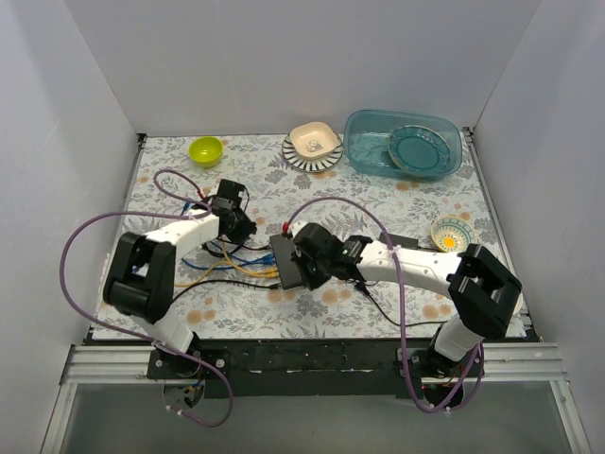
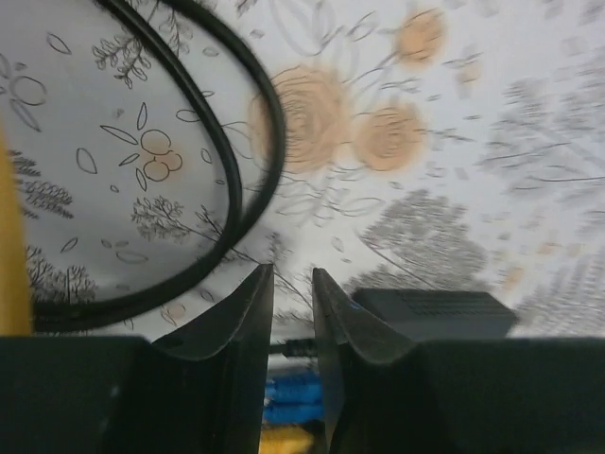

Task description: Pull the plug from the switch port

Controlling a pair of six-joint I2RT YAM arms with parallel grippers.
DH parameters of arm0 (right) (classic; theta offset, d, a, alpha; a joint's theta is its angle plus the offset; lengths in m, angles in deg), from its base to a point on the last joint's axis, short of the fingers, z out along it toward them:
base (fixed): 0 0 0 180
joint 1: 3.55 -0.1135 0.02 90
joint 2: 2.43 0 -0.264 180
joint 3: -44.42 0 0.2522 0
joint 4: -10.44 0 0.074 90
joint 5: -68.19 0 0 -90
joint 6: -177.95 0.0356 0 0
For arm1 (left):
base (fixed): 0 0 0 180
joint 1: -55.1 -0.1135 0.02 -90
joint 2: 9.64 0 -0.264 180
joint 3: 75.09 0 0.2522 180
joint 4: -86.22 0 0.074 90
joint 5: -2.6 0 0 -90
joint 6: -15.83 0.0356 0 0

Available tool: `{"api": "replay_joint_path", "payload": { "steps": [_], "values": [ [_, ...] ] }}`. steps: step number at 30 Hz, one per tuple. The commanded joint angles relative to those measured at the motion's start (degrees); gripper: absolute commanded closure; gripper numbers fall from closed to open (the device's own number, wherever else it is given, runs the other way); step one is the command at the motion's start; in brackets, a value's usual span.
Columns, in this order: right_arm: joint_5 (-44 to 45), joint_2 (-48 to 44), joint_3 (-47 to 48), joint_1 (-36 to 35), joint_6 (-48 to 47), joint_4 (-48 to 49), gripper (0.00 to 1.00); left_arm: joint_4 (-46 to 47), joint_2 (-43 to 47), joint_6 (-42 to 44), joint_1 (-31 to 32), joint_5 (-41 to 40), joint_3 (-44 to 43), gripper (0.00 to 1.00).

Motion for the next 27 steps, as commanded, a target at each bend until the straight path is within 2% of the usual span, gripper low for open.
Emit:
{"api": "replay_joint_path", "payload": {
  "steps": [1, 5, 9, 15, 21, 27],
  "values": [
    [-3.8, -0.9, -4.4, -2.5, 0.4, 3.1, 0.99, 2.7, -6.0, 5.4, -0.7, 2.7, -2.8, 0.77],
    [-2.8, 1.3, -3.7, -2.6, 0.8, 3.1, 0.99, 3.1, -9.2, 6.4, -1.1, 4.9, -2.9, 0.79],
    [-1.0, 7.8, 0.2, -1.8, 1.4, 2.4, 0.99, 3.6, -9.5, 7.2, -1.1, 11.0, 0.4, 0.82],
    [-1.3, 17.2, 8.2, 5.6, 4.4, 1.3, 0.99, 4.2, -2.7, 6.9, -1.1, 16.0, 9.1, 0.91],
    [-2.9, 23.8, 17.7, 14.0, 5.9, 0.9, 0.99, 1.8, 3.6, 8.1, -1.1, 18.6, 11.6, 0.93],
    [-6.2, 33.8, 30.3, 18.3, 6.1, -1.0, 0.99, 2.8, 2.2, 8.0, -1.1, 22.2, 11.3, 0.93]
  ]
}}
